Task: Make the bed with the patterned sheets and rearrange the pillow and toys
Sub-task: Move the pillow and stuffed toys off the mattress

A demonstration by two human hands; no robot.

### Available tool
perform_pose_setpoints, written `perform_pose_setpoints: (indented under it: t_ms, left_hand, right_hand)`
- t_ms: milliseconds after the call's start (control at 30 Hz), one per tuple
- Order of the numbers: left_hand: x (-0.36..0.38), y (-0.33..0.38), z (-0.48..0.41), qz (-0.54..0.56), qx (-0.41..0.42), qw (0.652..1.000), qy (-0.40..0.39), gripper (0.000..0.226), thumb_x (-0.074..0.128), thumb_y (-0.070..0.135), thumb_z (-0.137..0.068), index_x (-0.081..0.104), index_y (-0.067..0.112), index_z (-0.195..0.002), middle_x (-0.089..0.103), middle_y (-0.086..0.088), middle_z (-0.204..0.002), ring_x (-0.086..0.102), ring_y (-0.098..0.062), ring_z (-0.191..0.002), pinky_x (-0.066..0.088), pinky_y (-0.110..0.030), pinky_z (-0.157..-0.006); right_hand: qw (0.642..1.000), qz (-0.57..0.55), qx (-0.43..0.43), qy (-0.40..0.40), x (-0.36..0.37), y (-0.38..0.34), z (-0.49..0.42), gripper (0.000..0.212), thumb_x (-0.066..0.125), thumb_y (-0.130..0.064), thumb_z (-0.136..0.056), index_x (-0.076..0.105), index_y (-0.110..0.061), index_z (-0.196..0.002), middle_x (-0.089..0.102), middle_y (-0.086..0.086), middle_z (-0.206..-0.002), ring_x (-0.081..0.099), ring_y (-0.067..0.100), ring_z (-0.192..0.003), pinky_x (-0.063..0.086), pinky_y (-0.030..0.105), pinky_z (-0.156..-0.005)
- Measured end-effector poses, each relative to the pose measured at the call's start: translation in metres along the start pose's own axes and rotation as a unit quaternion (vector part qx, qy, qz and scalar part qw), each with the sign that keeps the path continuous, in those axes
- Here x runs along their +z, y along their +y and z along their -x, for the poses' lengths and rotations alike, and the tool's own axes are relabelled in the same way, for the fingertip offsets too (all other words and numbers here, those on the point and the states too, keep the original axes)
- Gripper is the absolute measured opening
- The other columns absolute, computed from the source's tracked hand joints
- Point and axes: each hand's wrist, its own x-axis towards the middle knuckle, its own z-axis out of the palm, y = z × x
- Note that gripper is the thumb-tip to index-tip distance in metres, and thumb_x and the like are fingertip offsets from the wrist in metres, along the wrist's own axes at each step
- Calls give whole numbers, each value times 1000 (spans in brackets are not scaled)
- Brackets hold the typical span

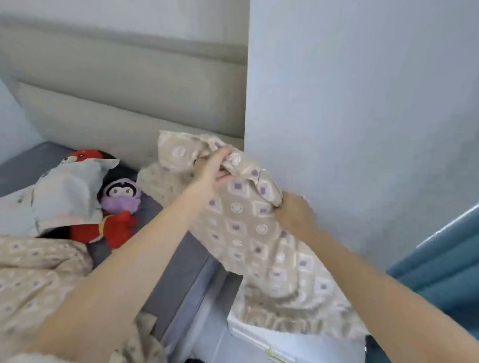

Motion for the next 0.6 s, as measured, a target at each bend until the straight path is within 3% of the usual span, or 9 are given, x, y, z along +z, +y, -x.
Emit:
perform_pose_setpoints:
  t_ms: [133, 200, 267, 367, 433, 500, 533, 600]
  left_hand:
    - [26, -27, 14, -39, -6, 998, 39, 25, 66, 21, -85, 60, 4, -101, 68, -11, -93, 70, -20, -69, 53, -29, -50]
    - [28, -44, 14, -47, -12, 998, 44, 14, 60, 14, -88, 57, 2, -92, 67, -14, -86, 69, -20, -60, 54, -25, -47]
    - [29, -63, 12, -71, -42, 995, 50, 9, 56, 11, -90, 56, 4, -84, 67, -17, -87, 69, -25, -66, 58, -30, -58]
    - [36, -90, 1, -107, -95, 988, 51, 11, 50, 12, -94, 56, 3, -94, 67, -14, -84, 69, -26, -66, 58, -32, -62]
    - [39, -104, -12, -117, -132, 984, 21, 15, 44, 15, -97, 55, 5, -98, 66, -10, -86, 67, -22, -66, 55, -29, -55]
    - [44, -118, -27, -139, -171, 975, -41, 15, 45, 18, -97, 56, 9, -94, 65, -3, -80, 62, -17, -67, 52, -30, -58]
    - [47, -128, -34, -161, -182, 968, -68, 15, 46, 20, -97, 56, 10, -94, 63, -1, -81, 60, -16, -67, 49, -32, -63]
    - [51, -155, -48, -221, -176, 955, -90, 16, 43, 16, -100, 58, 10, -102, 55, -1, -102, 58, -13, -76, 47, -31, -75]
  right_hand:
    - [997, 22, -25, -64, -32, 41, 14, 15, 53, -15, -81, 64, -15, -91, 69, 8, -95, 64, 30, -89, 50, 32, -70]
    - [991, 24, -30, -125, -40, 60, 15, 15, 51, -11, -81, 64, -11, -88, 69, 10, -94, 65, 31, -90, 52, 34, -74]
    - [984, 29, -34, -171, -43, 78, 13, 13, 49, -7, -77, 60, -12, -77, 69, 12, -87, 66, 31, -85, 51, 35, -68]
    - [977, 40, -26, -209, -38, 105, 1, 18, 50, -7, -79, 63, -11, -91, 69, 10, -94, 65, 29, -91, 44, 29, -66]
    - [983, 33, -15, -177, -32, 124, -12, 26, 62, -15, -80, 62, -16, -106, 67, 5, -104, 63, 27, -102, 43, 24, -73]
    - [992, 101, -15, -80, -24, 143, -27, 52, 70, -15, -80, 54, -20, -129, 59, 2, -123, 51, 25, -117, 41, 27, -89]
    - [987, 153, -11, -44, -20, 152, -33, 56, 65, -9, -82, 49, -22, -134, 56, 2, -127, 47, 25, -119, 41, 31, -92]
    - [979, 202, 13, -37, -6, 168, -35, 58, 52, 1, -84, 46, -27, -134, 55, 2, -126, 45, 23, -119, 42, 33, -90]
